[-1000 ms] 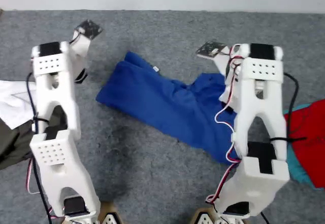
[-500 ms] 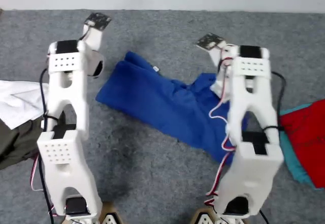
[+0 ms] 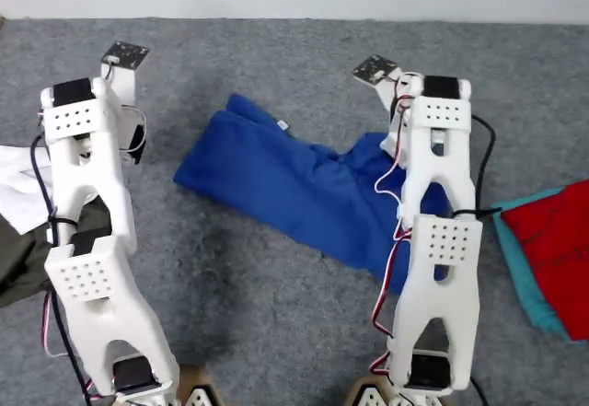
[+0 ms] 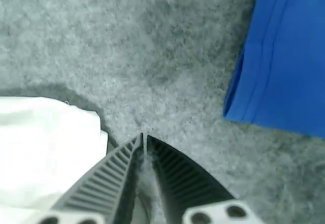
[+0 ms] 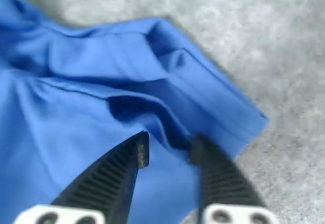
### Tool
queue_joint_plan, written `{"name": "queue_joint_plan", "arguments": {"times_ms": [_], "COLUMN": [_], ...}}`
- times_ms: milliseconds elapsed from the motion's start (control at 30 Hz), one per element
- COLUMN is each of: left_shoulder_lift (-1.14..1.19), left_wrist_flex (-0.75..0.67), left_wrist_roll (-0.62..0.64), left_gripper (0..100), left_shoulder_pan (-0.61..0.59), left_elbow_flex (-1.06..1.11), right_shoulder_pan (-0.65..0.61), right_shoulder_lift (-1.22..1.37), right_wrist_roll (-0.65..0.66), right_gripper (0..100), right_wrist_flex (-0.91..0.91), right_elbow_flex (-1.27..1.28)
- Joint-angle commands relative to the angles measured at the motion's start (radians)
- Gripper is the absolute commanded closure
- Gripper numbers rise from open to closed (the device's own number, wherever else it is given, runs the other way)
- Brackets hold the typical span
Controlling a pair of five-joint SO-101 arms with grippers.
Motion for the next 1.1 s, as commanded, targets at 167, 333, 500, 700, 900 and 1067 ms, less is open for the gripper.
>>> {"name": "queue_joint_plan", "arguments": {"times_ms": [167, 333, 500, 700, 900, 1067], "left_shoulder_lift": [-0.08, -0.08, -0.08, -0.08, -0.08, -0.08], "left_wrist_flex": [0.017, 0.018, 0.032, 0.044, 0.043, 0.046], "left_wrist_roll": [0.014, 0.014, 0.014, 0.014, 0.014, 0.014], "left_gripper": [99, 99, 99, 99, 99, 99], "left_shoulder_pan": [-0.003, -0.008, -0.005, 0.009, 0.041, 0.069], "left_elbow_flex": [-0.038, -0.036, -0.036, -0.036, -0.036, -0.036], "right_shoulder_pan": [0.019, 0.027, 0.05, 0.074, 0.024, 0.004], "right_shoulder_lift": [0.159, 0.179, 0.174, 0.18, 0.165, 0.116], "right_wrist_roll": [0.018, 0.017, -0.028, -0.08, -0.072, -0.015], "right_gripper": [99.0, 99.0, 99.0, 98.7, 83.3, 65.3], "right_wrist_flex": [0.096, 0.087, 0.002, -0.038, 0.044, 0.073], "right_elbow_flex": [-0.448, -0.454, -0.456, -0.454, -0.465, -0.463]}}
